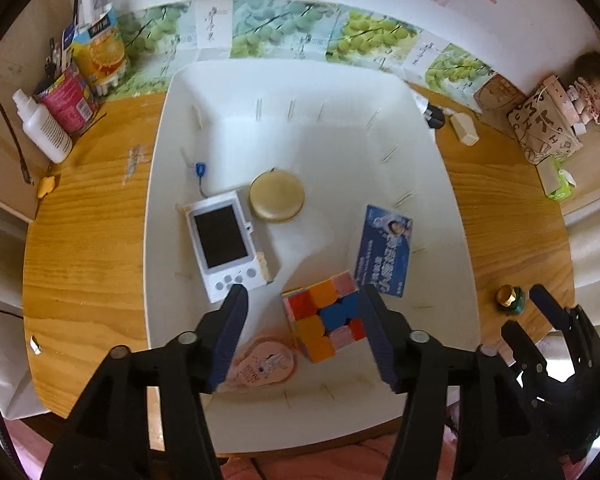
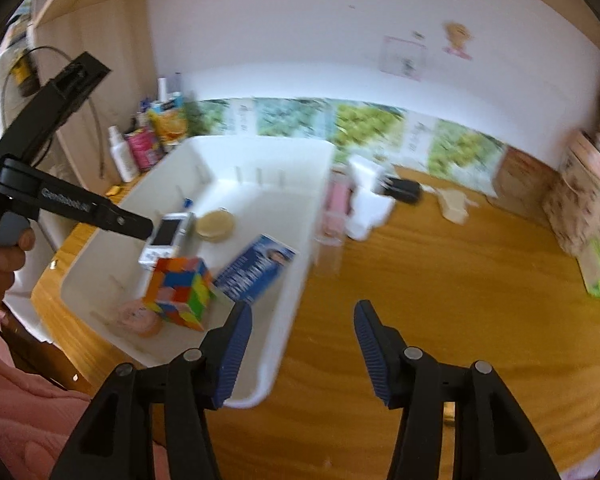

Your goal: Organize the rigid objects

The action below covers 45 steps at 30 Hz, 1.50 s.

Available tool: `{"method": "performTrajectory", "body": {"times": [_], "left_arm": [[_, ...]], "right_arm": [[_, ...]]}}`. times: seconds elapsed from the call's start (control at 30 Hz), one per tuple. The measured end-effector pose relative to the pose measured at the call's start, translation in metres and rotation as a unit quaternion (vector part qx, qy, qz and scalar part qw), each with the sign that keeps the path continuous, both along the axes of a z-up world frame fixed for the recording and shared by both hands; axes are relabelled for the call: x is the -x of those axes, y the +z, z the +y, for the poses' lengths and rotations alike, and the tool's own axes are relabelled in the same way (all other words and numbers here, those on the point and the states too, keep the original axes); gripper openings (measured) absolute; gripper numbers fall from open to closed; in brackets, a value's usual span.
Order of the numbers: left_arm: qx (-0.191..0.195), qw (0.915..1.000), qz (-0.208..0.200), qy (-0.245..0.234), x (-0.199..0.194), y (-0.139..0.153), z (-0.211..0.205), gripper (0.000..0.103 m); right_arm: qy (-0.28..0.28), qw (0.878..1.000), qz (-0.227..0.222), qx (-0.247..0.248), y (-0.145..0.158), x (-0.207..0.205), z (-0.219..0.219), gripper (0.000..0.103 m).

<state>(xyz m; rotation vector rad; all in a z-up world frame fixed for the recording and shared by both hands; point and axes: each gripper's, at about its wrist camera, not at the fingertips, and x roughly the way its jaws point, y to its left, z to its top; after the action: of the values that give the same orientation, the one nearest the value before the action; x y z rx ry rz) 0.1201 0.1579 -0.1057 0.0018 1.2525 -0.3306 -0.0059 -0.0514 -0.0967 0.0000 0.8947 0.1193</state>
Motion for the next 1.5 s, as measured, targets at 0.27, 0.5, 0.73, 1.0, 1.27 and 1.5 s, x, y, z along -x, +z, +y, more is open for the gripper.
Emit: {"method": "performTrajectory", "body": {"times": [0.27, 0.5, 0.73, 1.0, 1.27, 1.5], "left_arm": [[-0.009, 0.9980, -0.056, -0.026, 0.005, 0.013, -0.020, 0.067], [0.003, 0.9951, -0.083, -0.054, 0.009, 0.023, -0.041, 0.067], [0.021, 0.9916, -0.099, -0.080, 0.017, 0.032, -0.064, 0.067], [0.017, 0.9902, -0.101, -0.095, 0.026, 0.035, -0.095, 0.067], [0.005, 0.9932, -0.089, -0.076, 0.026, 0.033, -0.122, 0.067], [-0.004, 0.9969, -0.065, -0.043, 0.019, 0.028, -0.140, 0.067]], "right_arm": [[-0.067, 0.997, 0.021, -0.014, -0.005, 0.012, -0.030, 0.057], [-0.095, 0.995, 0.030, -0.023, -0.007, 0.026, -0.043, 0.057], [-0.112, 0.993, 0.037, -0.020, -0.016, 0.035, -0.053, 0.057], [-0.134, 0.990, 0.038, 0.023, -0.032, 0.043, -0.072, 0.058], [-0.142, 0.987, 0.047, 0.056, -0.056, 0.045, -0.105, 0.058], [-0.111, 0.990, 0.079, 0.044, -0.075, 0.041, -0.131, 0.058]]}}
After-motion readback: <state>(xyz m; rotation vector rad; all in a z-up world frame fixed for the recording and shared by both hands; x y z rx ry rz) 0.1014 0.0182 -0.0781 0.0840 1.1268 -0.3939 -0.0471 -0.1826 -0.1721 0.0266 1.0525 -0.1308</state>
